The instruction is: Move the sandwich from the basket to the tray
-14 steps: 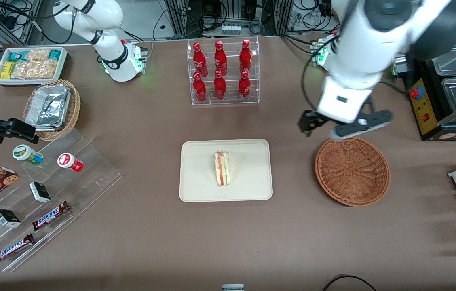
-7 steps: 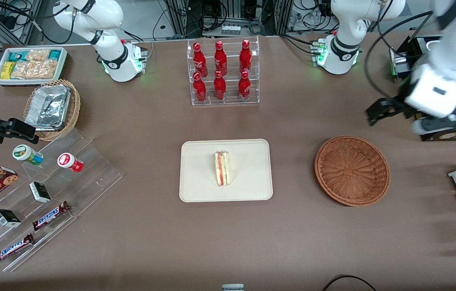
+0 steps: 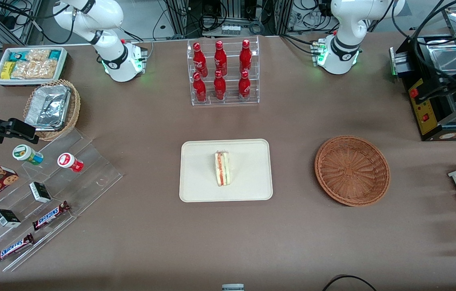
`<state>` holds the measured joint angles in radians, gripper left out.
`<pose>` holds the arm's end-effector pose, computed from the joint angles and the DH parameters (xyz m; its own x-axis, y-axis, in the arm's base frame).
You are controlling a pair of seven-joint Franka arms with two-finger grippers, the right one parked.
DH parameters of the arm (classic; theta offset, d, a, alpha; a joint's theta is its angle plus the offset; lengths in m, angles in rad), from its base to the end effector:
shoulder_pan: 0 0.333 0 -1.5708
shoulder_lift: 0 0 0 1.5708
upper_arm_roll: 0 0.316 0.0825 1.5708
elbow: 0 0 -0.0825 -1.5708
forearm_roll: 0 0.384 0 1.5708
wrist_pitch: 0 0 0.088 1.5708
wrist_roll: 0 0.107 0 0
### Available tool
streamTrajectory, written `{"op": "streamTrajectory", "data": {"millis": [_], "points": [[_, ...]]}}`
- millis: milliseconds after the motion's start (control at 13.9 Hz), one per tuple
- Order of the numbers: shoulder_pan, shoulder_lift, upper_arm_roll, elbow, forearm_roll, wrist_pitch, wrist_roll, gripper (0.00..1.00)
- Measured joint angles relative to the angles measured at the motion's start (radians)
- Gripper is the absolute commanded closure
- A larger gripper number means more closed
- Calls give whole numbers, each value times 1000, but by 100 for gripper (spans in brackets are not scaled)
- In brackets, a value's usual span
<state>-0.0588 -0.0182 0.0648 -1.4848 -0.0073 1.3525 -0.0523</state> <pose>0.5253 0.0026 0.6561 0.9919 0.0565 -0.1142 0.0572 -0.9984 0.0025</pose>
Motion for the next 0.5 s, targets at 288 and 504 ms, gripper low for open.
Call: {"op": "streamTrajectory", "data": {"millis": [288, 504], "points": [[0, -21, 10, -39, 0, -1, 5, 1], [0, -22, 12, -48, 0, -1, 5, 1]]}}
